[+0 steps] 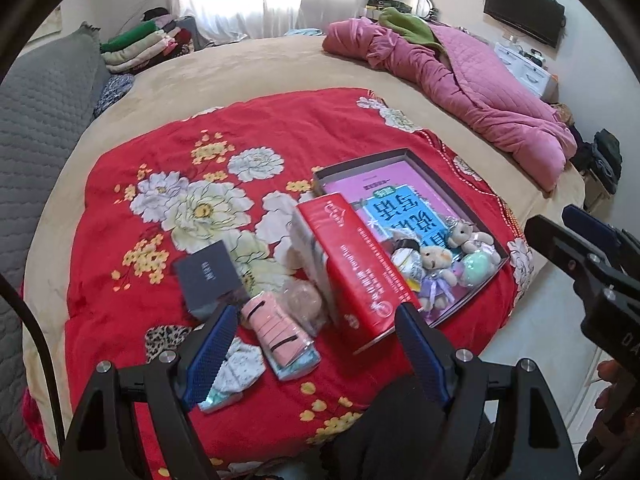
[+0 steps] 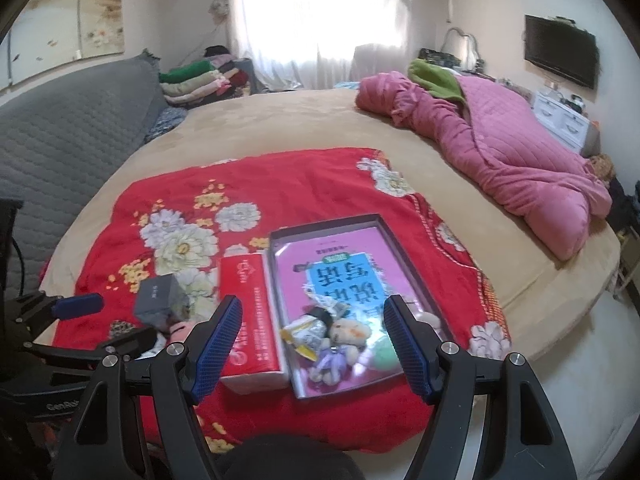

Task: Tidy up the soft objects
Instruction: 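Withdraw both open tools from the tray back toward the pile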

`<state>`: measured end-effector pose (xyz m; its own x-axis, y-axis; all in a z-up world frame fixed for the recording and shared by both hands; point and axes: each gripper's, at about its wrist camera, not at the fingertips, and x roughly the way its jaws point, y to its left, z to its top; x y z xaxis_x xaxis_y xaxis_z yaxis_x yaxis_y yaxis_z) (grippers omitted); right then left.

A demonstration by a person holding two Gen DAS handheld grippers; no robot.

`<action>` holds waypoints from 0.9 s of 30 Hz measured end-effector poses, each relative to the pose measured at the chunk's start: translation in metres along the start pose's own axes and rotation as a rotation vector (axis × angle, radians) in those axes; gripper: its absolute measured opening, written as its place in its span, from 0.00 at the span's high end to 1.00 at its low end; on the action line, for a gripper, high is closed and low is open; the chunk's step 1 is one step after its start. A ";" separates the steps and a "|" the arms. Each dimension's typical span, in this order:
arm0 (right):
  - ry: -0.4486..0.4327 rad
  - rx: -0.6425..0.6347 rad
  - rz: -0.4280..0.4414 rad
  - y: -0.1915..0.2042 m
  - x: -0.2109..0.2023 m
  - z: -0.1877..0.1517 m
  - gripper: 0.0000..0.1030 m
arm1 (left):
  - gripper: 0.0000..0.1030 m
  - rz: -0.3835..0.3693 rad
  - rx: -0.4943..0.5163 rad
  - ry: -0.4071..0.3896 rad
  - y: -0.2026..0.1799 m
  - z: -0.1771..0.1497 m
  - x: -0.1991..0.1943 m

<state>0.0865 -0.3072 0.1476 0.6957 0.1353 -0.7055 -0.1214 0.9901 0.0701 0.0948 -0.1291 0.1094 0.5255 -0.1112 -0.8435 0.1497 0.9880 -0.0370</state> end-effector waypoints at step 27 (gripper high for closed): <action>0.020 -0.120 0.117 0.080 0.000 -0.016 0.28 | 0.22 0.071 -0.115 0.000 0.071 -0.051 -0.021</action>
<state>0.0658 -0.2282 0.1420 0.6574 0.2478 -0.7116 -0.2858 0.9558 0.0688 0.0522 -0.0508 0.0973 0.5312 -0.0408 -0.8462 0.0154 0.9991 -0.0385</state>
